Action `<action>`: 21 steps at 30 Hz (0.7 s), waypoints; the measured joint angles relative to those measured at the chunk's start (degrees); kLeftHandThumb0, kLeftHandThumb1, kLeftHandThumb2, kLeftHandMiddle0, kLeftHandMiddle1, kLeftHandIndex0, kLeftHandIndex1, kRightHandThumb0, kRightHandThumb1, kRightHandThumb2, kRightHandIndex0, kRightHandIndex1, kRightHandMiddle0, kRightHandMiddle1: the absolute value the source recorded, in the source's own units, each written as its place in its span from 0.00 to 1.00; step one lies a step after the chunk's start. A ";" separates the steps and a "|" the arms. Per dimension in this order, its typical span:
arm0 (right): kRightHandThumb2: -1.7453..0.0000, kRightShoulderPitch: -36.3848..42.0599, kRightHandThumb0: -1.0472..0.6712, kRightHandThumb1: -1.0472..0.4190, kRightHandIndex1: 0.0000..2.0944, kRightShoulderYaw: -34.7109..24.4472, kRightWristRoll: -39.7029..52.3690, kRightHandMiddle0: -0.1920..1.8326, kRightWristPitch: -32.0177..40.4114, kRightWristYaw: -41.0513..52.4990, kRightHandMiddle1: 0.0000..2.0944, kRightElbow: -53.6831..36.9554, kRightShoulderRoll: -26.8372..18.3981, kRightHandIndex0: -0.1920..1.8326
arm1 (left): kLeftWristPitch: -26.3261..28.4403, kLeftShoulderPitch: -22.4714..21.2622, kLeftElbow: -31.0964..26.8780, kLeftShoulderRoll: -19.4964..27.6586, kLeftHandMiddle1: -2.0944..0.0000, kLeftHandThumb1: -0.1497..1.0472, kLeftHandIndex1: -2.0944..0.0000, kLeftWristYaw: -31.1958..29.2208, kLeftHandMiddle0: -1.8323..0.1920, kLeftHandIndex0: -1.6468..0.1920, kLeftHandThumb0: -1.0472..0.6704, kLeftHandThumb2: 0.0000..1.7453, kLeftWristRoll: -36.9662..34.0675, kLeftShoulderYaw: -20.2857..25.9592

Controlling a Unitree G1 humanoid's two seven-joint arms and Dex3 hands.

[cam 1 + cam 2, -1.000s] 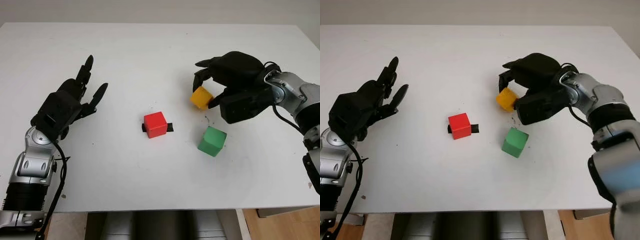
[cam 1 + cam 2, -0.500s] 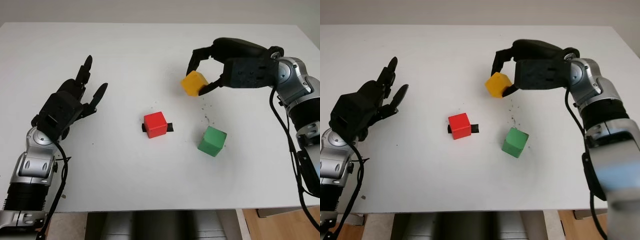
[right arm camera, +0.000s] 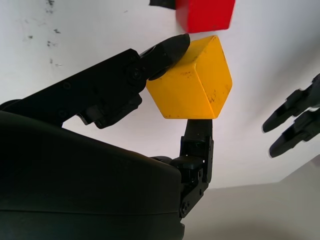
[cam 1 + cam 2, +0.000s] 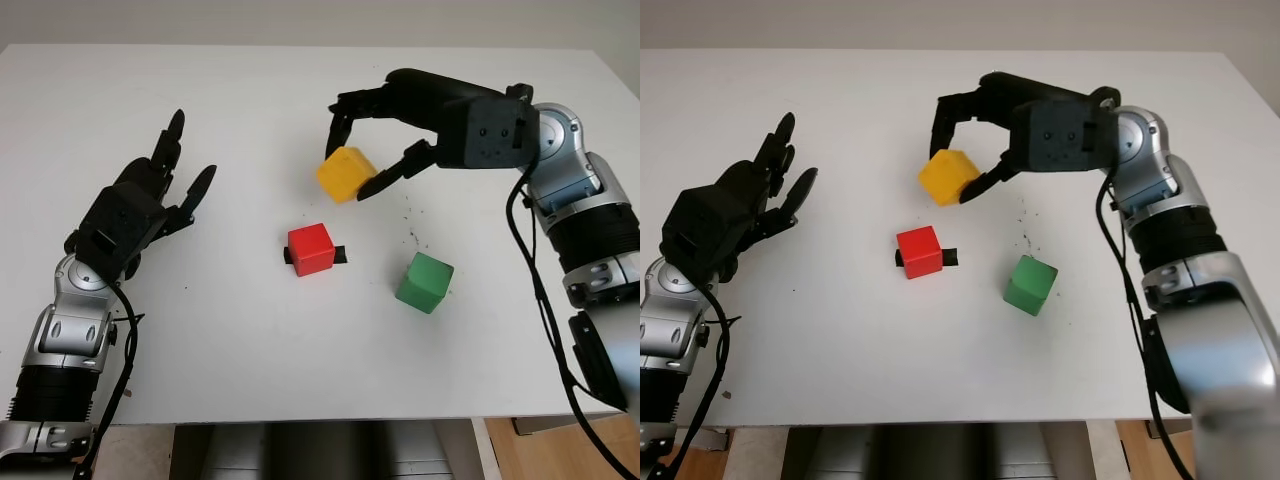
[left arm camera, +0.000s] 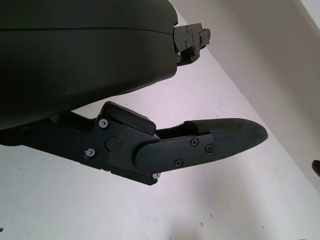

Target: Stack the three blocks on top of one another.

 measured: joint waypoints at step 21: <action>0.97 0.43 0.39 0.09 0.03 7.25 -10.63 0.30 -4.40 5.40 0.72 -8.17 0.66 0.24 | 0.66 0.00 -1.19 -1.12 0.95 1.00 0.97 1.40 0.92 0.99 0.13 0.38 1.03 -0.15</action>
